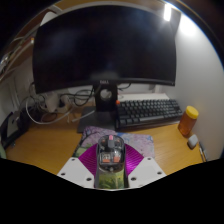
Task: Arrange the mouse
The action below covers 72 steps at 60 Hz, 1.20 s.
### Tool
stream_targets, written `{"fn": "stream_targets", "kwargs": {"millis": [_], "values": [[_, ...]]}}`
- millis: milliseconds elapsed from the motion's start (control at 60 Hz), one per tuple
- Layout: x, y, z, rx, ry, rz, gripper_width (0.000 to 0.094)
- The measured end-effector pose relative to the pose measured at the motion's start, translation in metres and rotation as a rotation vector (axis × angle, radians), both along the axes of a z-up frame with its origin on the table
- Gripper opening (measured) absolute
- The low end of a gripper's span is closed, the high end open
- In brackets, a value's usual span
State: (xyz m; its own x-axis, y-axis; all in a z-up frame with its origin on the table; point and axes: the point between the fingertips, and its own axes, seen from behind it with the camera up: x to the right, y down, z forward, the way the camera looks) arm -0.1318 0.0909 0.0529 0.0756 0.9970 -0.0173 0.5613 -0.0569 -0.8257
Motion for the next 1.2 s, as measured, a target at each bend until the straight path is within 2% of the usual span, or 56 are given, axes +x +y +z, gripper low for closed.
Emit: {"fn": "stream_targets", "kwargs": {"millis": [100,183,283,383,417,567,750,967,1200], "values": [[-0.008,0.016,-0.045,0.020,-0.058,-0.013,0.0335],[-0.008,0.017,-0.065,-0.021,-0.085,-0.023,0.0406],[-0.008,0.016,-0.065,-0.003,-0.070,0.004,0.0489],[0.002,0.016,-0.058,0.008,-0.098,0.010,0.0881],[0.008,0.014,-0.051,0.002,-0.098,0.009,0.0851],[0.072,0.004,0.005,-0.021,-0.114,0.005,0.0856],[0.178,-0.021,0.065,-0.042,-0.139,0.060,0.0854],[0.249,-0.017,0.093,-0.005,-0.145,0.026,0.0854],[0.258,-0.025,0.091,-0.024,-0.156,0.017,0.0851]]}}
